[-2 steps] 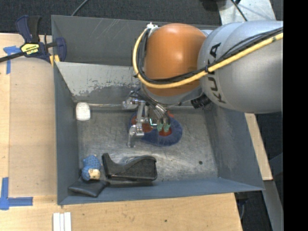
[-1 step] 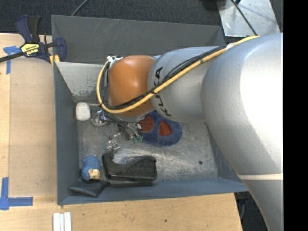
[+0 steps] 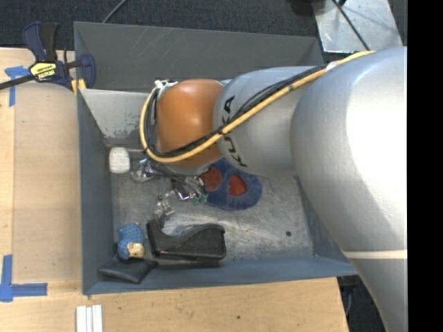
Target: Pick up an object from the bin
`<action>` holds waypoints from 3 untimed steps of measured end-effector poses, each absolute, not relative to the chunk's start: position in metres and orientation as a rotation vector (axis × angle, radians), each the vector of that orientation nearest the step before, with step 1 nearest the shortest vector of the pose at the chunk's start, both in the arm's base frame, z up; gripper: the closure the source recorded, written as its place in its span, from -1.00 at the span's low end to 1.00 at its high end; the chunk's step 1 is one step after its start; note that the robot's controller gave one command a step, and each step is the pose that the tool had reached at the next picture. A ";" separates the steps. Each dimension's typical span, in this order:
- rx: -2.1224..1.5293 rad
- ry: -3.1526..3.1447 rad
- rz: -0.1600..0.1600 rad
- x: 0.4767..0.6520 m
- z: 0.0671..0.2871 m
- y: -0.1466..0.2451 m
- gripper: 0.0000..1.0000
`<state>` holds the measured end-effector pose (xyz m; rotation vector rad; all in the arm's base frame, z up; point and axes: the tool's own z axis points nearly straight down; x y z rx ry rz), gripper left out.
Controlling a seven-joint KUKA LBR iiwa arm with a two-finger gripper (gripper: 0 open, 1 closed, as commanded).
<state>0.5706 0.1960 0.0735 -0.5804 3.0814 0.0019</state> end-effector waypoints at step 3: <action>-0.726 3.059 0.006 0.619 0.075 -0.006 -1.00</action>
Offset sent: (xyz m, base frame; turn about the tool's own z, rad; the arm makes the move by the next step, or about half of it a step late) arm -0.0213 -0.0203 -0.0011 -0.0556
